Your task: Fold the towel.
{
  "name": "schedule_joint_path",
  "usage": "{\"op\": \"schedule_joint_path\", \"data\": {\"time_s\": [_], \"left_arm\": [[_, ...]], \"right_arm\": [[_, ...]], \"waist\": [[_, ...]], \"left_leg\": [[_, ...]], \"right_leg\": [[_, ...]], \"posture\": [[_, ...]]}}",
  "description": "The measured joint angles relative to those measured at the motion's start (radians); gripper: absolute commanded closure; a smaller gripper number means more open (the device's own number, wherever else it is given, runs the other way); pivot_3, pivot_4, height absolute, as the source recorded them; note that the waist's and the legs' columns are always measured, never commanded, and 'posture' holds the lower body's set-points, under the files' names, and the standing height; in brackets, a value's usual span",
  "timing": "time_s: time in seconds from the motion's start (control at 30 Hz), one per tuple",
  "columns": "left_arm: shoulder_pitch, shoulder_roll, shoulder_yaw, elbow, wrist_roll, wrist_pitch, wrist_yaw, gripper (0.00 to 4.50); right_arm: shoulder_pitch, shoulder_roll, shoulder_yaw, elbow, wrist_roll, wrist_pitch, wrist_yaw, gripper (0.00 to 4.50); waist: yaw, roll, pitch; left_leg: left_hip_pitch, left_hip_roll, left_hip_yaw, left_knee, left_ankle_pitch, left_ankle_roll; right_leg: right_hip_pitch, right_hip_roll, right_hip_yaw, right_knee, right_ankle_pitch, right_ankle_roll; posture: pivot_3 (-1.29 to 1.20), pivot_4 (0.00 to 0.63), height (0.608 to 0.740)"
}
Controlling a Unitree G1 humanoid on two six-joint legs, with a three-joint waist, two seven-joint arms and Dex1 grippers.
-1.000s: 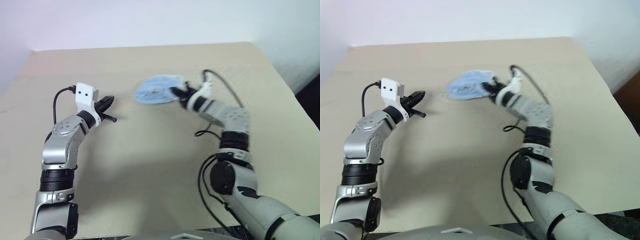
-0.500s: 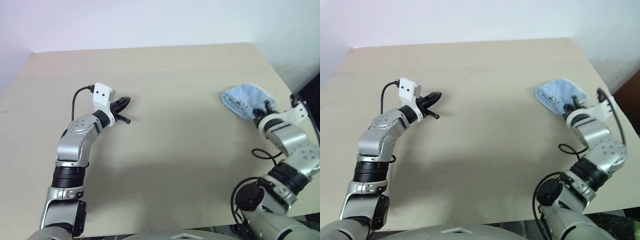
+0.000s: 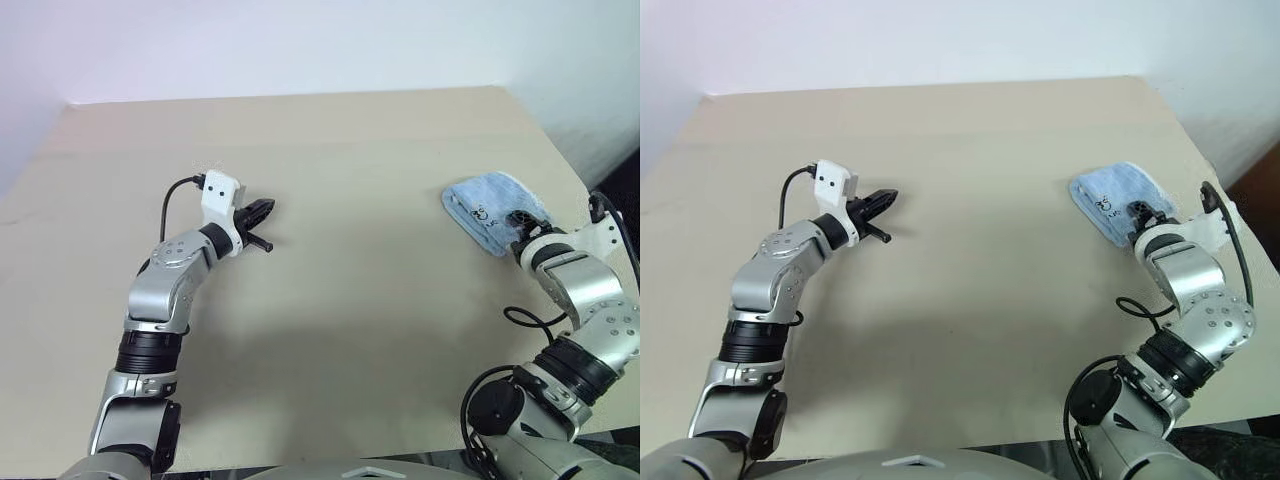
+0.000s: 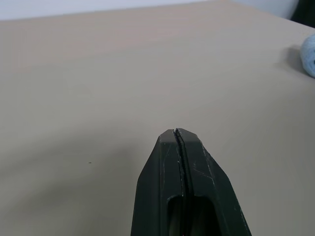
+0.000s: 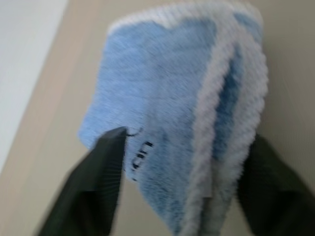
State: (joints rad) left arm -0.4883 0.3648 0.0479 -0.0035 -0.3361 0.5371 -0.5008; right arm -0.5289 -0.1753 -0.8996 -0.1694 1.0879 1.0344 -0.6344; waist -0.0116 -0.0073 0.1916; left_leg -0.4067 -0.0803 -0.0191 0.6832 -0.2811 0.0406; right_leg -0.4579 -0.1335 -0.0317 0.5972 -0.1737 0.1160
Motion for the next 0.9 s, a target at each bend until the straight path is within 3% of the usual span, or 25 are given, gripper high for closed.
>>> {"op": "schedule_joint_path", "data": {"time_s": [0.03, 0.23, 0.37, 0.43, 0.6, 0.9], "left_arm": [[0.000, -0.002, -0.001, 0.001, 0.000, 0.000, -0.001, 4.50], [0.000, -0.008, -0.010, 0.001, 0.000, 0.000, -0.011, 4.50], [0.001, -0.003, -0.021, 0.003, 0.011, -0.005, -0.018, 4.50], [0.003, 0.005, -0.034, 0.003, 0.029, -0.013, -0.020, 4.50], [0.040, 0.026, -0.042, -0.005, 0.053, -0.031, -0.026, 4.50], [0.146, 0.095, 0.020, -0.089, 0.039, -0.042, -0.059, 4.50]], "right_arm": [[0.010, 0.000, 0.009, -0.006, 0.001, -0.007, 0.000, 0.04], [0.096, -0.055, 0.133, -0.067, -0.073, -0.070, 0.036, 0.04], [0.195, -0.374, 0.534, -0.145, -0.354, -0.153, 0.312, 0.04], [0.214, -0.451, 0.705, -0.184, -0.473, -0.222, 0.441, 0.04], [0.231, -0.427, 1.005, -0.165, -0.612, -0.345, 0.695, 0.04], [0.135, -0.321, 1.122, -0.087, -0.727, -0.470, 0.923, 0.04]], "waist": [[0.000, 0.000, 0.000], [0.000, 0.000, 0.000], [-0.004, 0.000, 0.000], [-0.006, -0.002, -0.001], [0.000, -0.002, -0.001], [0.003, -0.003, 0.000]], "left_leg": [[0.000, 0.000, 0.000, 0.000, 0.000, 0.000], [0.000, 0.000, 0.001, 0.000, 0.000, 0.000], [0.001, 0.001, 0.004, 0.000, -0.001, 0.001], [0.003, 0.004, 0.004, 0.000, -0.001, 0.001], [0.009, 0.007, 0.004, 0.000, -0.001, 0.001], [0.011, 0.007, 0.003, -0.002, -0.002, 0.001]], "right_leg": [[0.000, 0.000, 0.000, 0.000, 0.000, 0.000], [0.000, 0.000, 0.000, 0.000, 0.000, 0.000], [0.000, 0.001, 0.001, -0.001, 0.000, 0.000], [0.003, 0.004, 0.001, -0.003, 0.000, 0.000], [0.010, 0.005, 0.001, -0.005, 0.000, 0.000], [0.014, 0.005, 0.000, -0.013, 0.001, -0.001]], "posture": [[0.00, 0.150, 0.728], [0.00, 0.150, 0.728], [0.00, 0.150, 0.728], [0.00, 0.150, 0.728], [0.00, 0.150, 0.728], [0.00, 0.150, 0.728]]}}
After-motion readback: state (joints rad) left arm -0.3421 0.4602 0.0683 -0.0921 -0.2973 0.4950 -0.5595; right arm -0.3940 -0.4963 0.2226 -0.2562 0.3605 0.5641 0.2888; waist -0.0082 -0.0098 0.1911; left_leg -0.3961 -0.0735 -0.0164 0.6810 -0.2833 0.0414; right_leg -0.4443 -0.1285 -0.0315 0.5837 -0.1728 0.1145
